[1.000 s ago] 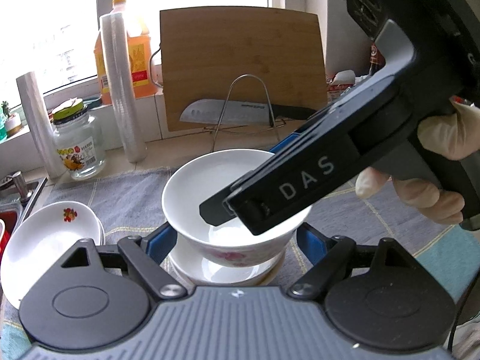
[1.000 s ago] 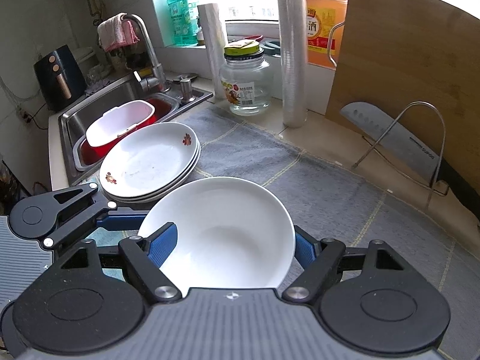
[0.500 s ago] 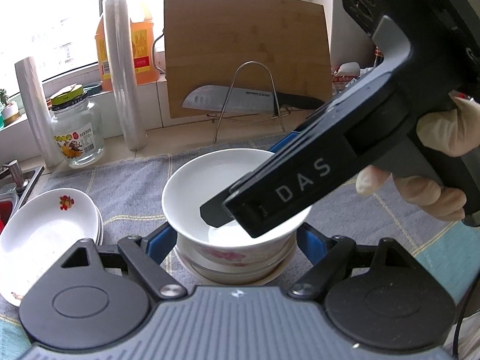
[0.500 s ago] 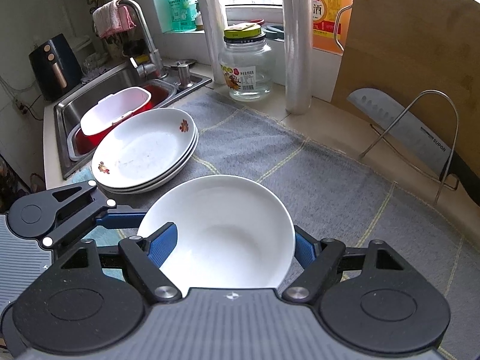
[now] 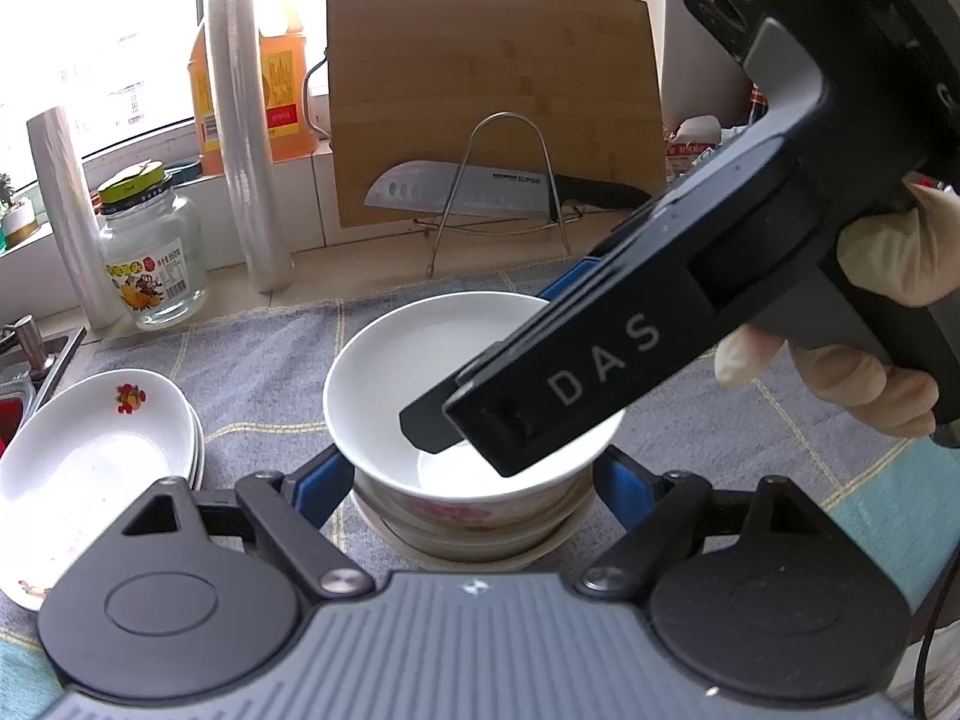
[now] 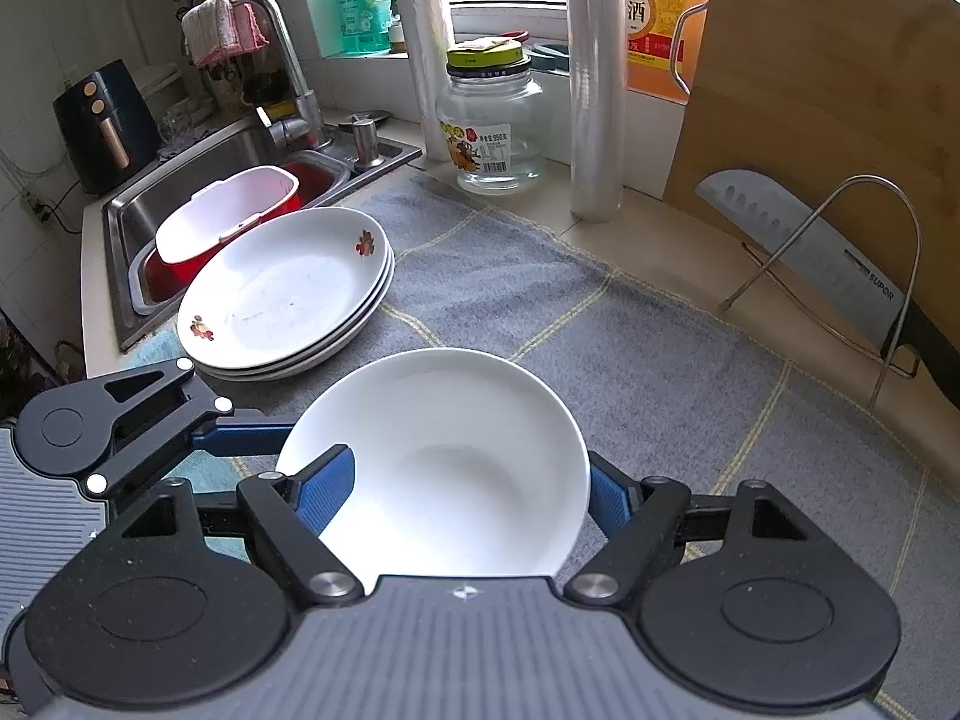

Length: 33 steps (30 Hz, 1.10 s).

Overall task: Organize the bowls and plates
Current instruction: 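Lower the floral bowl with both tools onto the plain white bowls, then open both tools and release the floral bowl on the stack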

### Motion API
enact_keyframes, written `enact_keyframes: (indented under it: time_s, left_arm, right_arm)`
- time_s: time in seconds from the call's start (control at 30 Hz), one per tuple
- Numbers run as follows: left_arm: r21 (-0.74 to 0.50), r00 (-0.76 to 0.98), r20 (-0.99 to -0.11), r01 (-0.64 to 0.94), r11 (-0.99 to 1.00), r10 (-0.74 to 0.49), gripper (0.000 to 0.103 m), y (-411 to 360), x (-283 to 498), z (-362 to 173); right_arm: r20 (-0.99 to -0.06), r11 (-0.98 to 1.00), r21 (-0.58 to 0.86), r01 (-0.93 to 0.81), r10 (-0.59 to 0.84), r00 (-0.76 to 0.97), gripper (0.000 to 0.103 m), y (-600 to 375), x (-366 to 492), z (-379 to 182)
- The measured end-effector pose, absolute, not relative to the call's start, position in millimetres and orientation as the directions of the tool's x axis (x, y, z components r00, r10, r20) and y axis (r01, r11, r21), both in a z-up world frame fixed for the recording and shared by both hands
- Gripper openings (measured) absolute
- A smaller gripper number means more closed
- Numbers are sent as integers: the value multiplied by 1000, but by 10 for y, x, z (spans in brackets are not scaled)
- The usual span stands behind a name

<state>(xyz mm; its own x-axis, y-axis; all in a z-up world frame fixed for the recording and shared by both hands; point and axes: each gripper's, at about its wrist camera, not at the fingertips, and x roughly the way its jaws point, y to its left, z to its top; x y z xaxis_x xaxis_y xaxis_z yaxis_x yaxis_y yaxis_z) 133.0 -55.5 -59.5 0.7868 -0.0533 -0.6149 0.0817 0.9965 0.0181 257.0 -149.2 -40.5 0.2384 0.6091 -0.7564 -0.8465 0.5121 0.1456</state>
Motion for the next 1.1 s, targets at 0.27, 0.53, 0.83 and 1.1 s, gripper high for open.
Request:
enact_keyframes:
  time_s: [0.27,0.53,0.83,1.1]
  left_arm:
    - [23,787,-614,83,996,-51,87,-565,1332,-599]
    - [24,787,-615,80,996,-48,88,-566,1336,-605]
    - [48,800,-600,66,997,-24,96,-567,1325,-604]
    - [37,805,-592,68,997,-33,96,-498,1238,-560]
  right_arm:
    - [-758,518,145,-843,606,242,85,-1493,2581,-410]
    - [-758,522,148,-840,605,243,85,-1496,2579,-413]
    - [-750,522,164,-837,617,238,101,-1515,2558,-407]
    - [-735,526,156,-836,627,258,103,-1577,2521,-343]
